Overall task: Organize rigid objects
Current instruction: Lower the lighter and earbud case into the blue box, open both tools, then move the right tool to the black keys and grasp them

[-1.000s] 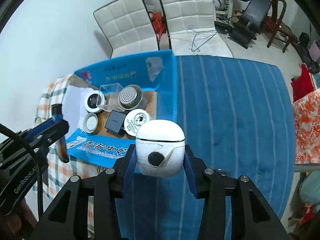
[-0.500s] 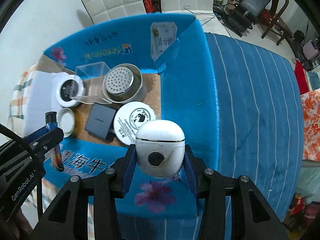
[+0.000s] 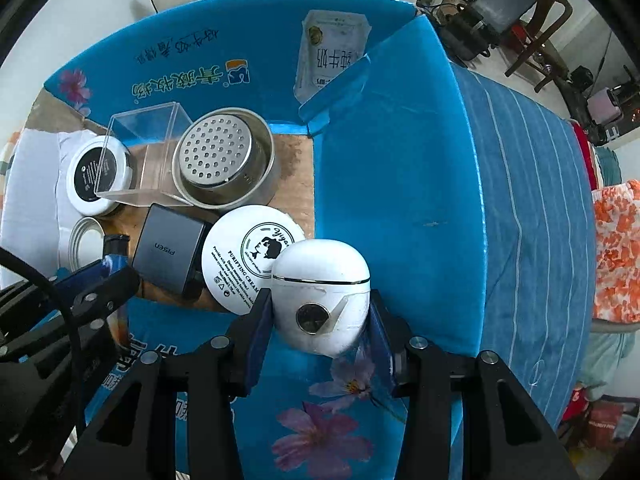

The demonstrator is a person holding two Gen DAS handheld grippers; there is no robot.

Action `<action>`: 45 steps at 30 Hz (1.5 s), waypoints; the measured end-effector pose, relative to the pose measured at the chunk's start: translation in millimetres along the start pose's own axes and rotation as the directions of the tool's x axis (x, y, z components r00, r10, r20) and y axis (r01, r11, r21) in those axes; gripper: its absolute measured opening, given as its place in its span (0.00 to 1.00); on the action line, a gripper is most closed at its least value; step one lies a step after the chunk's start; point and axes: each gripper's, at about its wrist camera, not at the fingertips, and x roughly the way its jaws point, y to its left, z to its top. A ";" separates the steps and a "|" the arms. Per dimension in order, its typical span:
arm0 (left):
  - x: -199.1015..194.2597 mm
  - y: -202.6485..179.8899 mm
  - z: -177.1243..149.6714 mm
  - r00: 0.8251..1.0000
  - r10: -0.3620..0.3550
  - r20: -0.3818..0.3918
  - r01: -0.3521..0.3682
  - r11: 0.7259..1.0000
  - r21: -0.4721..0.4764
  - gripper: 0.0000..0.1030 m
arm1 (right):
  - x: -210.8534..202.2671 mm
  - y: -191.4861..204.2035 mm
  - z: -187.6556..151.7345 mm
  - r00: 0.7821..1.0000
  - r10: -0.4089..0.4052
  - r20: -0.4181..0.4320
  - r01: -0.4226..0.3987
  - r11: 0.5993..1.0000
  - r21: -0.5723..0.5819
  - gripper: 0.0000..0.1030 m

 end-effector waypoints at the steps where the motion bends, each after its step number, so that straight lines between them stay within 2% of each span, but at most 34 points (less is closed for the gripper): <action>1: 1.9 0.8 -0.1 1.000 0.000 -0.005 0.000 1.000 0.000 0.22 | 0.7 1.9 1.5 1.000 -0.006 -0.003 0.006 1.000 -0.005 0.47; 16: 14.8 3.7 6.5 0.999 0.009 -0.034 -0.009 1.000 -0.011 0.23 | 5.4 2.5 14.3 0.999 -0.010 -0.042 0.010 1.000 -0.007 0.47; 20: 4.8 4.6 2.7 0.999 0.015 -0.032 -0.016 0.999 -0.030 0.30 | 4.2 1.3 14.0 0.999 -0.004 -0.046 0.004 1.000 -0.003 0.48; 24: -7.6 6.7 -0.3 0.999 0.027 -0.022 -0.028 0.999 -0.039 0.31 | 0.9 -0.4 12.5 0.999 -0.003 -0.037 0.002 1.000 -0.011 0.52; 25: -10.8 7.9 -0.9 0.999 0.031 -0.019 -0.032 0.999 -0.041 0.34 | -0.7 0.1 10.9 0.999 -0.005 -0.033 0.004 1.000 -0.013 0.53; 27: -19.5 10.6 -2.8 0.999 0.031 -0.005 -0.032 0.998 -0.053 0.48 | -6.2 -0.4 8.9 1.000 -0.003 -0.021 0.002 1.000 -0.015 0.57; 28: -24.2 12.1 -3.5 1.000 0.029 0.005 -0.029 0.998 -0.058 0.61 | -9.7 -1.2 8.2 1.000 0.001 -0.016 -0.001 1.000 -0.016 0.60; 29: -30.8 13.6 -4.9 0.999 0.035 0.020 -0.033 0.997 -0.062 0.70 | -12.5 -2.2 7.5 1.000 0.006 -0.012 -0.006 1.000 -0.016 0.61; 31: -40.1 15.4 -7.4 0.998 0.045 0.039 -0.043 0.997 -0.065 0.73 | -18.3 -3.9 5.5 1.000 0.021 -0.003 -0.021 1.000 -0.014 0.73; 33: -51.9 18.0 -10.7 0.996 0.066 0.059 -0.062 0.996 -0.065 0.78 | -27.1 -5.6 2.0 0.999 0.034 0.010 -0.034 0.999 -0.016 0.80; 35: -62.3 20.2 -14.7 0.993 0.085 0.076 -0.080 0.995 -0.066 0.88 | -37.1 -8.3 -1.4 0.999 0.038 0.033 -0.037 0.999 -0.022 0.84; 37: -76.2 20.3 -18.1 0.990 0.101 0.099 -0.095 0.993 -0.067 0.94 | -45.3 -10.5 -3.9 0.998 0.042 0.045 -0.041 0.999 -0.026 0.88; 45: -124.0 18.0 -36.4 0.974 0.104 0.201 -0.088 0.992 -0.088 0.95 | -99.8 -20.5 -22.6 0.986 0.106 0.125 -0.099 0.993 -0.059 0.90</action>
